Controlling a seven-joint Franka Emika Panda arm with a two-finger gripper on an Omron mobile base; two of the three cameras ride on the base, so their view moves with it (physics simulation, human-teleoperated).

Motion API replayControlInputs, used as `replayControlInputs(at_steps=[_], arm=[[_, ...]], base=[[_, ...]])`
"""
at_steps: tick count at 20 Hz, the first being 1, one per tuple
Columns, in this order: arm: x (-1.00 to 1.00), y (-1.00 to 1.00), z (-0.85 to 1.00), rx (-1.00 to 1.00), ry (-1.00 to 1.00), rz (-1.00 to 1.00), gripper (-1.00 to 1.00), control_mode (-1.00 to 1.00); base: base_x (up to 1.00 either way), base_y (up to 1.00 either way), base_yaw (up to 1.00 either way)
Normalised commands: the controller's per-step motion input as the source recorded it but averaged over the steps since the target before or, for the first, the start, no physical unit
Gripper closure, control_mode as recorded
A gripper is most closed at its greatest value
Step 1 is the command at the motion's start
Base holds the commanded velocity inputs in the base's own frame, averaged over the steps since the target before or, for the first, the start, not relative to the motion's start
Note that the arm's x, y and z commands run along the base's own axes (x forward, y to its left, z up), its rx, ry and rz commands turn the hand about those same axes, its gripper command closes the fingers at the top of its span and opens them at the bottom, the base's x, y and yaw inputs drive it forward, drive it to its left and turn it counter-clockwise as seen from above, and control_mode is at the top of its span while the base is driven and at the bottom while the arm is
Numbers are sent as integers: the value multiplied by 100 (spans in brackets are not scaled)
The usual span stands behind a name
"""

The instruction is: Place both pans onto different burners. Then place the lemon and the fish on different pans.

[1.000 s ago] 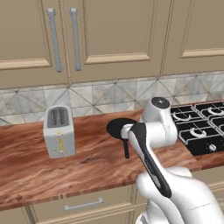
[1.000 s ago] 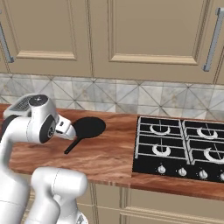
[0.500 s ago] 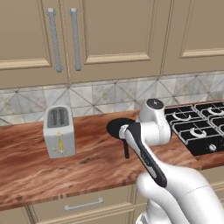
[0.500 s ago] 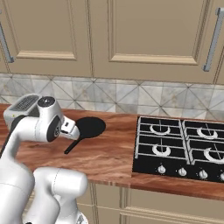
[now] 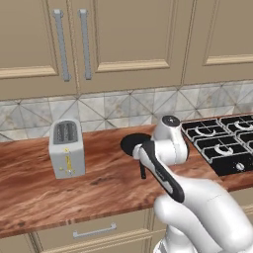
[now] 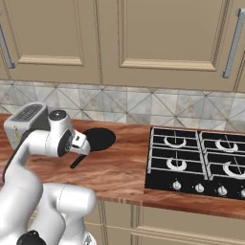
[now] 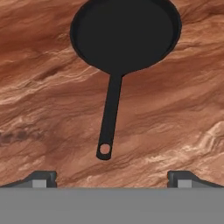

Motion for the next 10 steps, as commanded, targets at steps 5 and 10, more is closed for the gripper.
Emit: replayControlInputs(at_steps=[5, 10], arm=[[19, 0, -22, 0, 0, 0, -100, -100], [21, 0, -13, 0, 0, 0, -100, -100]], base=[[0, 0, 0], [0, 0, 0]])
